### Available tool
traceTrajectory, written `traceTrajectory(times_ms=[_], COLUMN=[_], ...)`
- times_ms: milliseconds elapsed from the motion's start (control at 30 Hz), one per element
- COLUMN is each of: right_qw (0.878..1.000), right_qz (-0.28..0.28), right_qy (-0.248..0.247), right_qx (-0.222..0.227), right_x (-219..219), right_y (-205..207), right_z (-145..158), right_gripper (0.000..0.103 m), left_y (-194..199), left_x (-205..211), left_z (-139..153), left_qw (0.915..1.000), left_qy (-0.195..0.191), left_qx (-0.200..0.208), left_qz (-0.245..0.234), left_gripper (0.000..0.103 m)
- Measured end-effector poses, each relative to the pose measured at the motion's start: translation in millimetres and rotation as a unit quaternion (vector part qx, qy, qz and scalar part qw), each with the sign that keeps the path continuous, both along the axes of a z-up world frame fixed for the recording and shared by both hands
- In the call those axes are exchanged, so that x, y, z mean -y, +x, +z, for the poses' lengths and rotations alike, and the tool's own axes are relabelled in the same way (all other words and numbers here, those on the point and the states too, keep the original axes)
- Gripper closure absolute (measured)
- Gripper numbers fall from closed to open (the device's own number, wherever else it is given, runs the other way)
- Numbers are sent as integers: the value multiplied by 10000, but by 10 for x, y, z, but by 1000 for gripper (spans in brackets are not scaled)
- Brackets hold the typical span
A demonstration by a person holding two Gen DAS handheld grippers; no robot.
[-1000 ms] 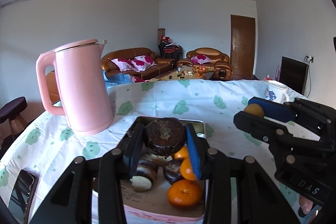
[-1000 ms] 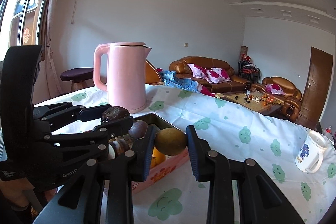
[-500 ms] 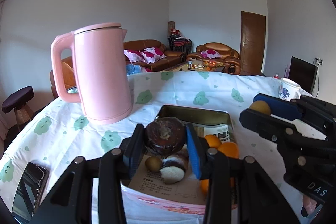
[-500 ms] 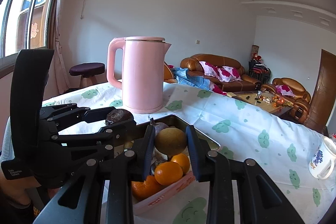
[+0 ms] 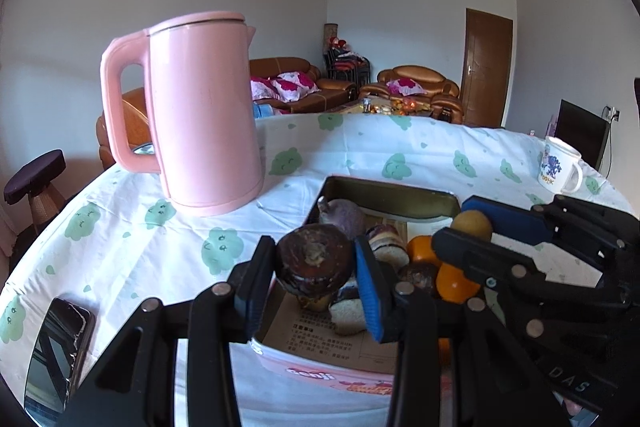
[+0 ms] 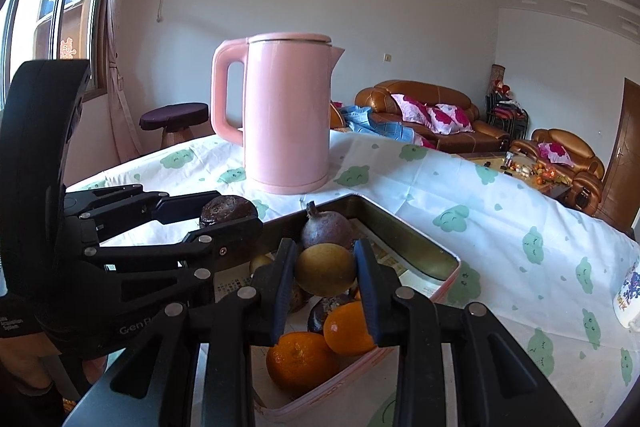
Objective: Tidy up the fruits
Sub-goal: 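Open the left tool to release the dark fruit while the right tool releases the golden fruit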
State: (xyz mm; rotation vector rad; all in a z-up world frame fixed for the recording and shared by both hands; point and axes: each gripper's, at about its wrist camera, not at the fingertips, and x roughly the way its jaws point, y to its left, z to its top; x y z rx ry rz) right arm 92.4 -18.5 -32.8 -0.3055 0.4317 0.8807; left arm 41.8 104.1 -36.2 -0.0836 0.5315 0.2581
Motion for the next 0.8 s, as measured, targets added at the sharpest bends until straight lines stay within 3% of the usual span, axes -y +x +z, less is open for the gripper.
traceTrajectory(times_ms=[300,533,667,800], right_qw=[9992,9985,9980,9985], right_qz=[71,126,191,169], right_qy=[-276,-362,-398,-359], right_qx=[-276,-402,-445,-382], right_x=[-116,-134,-137,-106], right_y=[47,88,93,63], right_z=[-177,-225,-211,-176], right_gripper=[71,70,69,55], left_y=[66,63,36,-34], left_x=[-28,-44,-96,-131], left_z=[-157,-168,-162,-122], left_qw=[9993,9990,9991,9994], left_qy=[-32,-78,-87,-105], left_qx=[-376,-434,-423,-317], left_qz=[-62,-112,41,104], left_gripper=[62,59,42,36])
